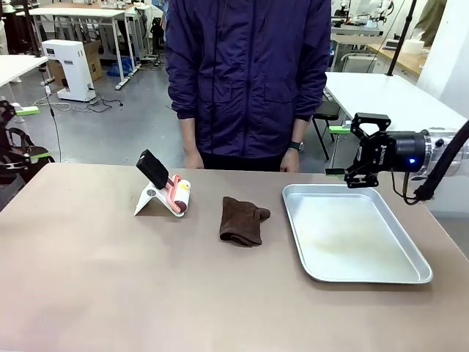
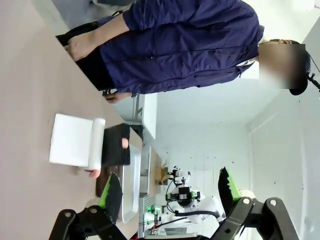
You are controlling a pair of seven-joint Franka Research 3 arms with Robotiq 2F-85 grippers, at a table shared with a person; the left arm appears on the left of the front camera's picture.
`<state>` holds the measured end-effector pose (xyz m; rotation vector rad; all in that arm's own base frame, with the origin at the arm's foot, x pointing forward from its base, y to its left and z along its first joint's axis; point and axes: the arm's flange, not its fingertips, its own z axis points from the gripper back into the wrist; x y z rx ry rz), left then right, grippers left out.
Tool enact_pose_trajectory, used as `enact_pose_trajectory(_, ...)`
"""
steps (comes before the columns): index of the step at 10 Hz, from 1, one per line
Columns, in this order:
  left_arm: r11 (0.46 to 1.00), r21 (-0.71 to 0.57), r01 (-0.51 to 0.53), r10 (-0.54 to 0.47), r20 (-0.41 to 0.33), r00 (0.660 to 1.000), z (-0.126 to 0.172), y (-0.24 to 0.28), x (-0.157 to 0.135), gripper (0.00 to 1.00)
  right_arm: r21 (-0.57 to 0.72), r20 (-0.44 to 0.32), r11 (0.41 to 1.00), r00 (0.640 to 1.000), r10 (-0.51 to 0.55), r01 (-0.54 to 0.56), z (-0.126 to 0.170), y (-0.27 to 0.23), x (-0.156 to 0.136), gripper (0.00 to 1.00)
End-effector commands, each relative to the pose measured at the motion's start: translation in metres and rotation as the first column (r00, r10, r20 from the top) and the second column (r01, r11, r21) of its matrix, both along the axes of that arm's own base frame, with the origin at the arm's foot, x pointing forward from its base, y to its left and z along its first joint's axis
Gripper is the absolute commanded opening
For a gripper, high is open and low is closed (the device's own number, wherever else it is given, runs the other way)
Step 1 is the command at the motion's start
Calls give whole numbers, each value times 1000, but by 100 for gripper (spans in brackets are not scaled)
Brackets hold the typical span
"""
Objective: Clean the surface of the table.
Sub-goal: Return the Lint Roller and towel to their original positions.
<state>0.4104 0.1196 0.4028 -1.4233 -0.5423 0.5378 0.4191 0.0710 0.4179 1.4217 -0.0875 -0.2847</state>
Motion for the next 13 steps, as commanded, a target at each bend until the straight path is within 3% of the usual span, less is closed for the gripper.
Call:
enact_pose_trajectory(1,1000,18,8,-8,-13,1000,7,8,-13,100,20,-42,999,999,32,-31,1,3,-3,100)
enact_pose_trajectory(13,1000,18,8,-8,-13,1000,7,8,-13,100,20,-42,999,999,32,-31,1,3,-3,100)
